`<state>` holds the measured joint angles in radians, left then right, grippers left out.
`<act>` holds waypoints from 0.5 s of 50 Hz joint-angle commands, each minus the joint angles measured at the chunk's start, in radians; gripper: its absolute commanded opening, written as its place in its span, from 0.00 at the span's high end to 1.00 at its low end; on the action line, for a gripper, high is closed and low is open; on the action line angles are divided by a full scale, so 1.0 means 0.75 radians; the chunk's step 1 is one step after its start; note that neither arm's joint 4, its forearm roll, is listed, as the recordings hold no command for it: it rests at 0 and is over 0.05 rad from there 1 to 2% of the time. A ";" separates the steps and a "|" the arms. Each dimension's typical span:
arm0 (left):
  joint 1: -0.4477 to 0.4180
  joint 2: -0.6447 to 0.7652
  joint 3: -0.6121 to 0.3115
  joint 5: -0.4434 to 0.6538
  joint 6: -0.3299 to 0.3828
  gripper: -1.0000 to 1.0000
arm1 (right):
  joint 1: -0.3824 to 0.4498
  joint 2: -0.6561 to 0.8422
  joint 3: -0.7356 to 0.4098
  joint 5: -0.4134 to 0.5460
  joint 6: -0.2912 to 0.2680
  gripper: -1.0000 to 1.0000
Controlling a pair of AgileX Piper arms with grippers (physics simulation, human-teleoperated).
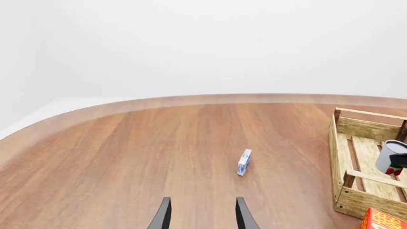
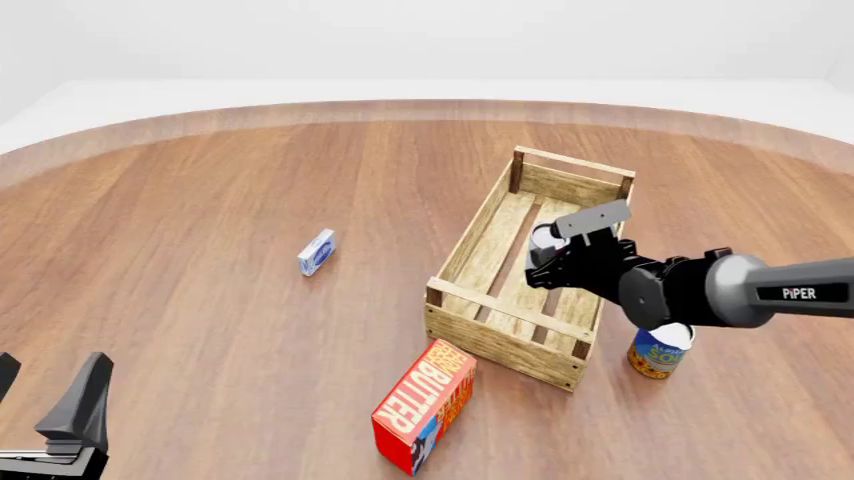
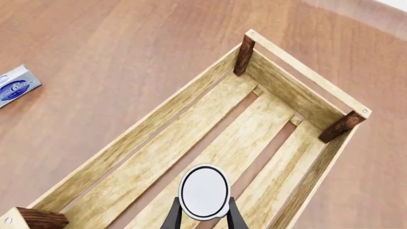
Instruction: Pick up the tomato sauce, and put it in the wooden tray.
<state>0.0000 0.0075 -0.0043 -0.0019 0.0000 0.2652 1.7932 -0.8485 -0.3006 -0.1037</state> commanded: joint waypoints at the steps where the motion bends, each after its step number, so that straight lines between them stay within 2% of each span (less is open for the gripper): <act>1: 0.000 0.000 0.000 0.000 0.000 0.00 | -0.002 0.024 -0.016 -0.008 0.022 1.00; 25: 0.000 0.000 0.000 0.000 0.000 0.00 | -0.017 0.054 0.000 -0.043 0.023 1.00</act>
<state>0.0000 0.0075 -0.0043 -0.0019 0.0000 0.2570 1.8314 -0.8514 -0.3246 -0.0985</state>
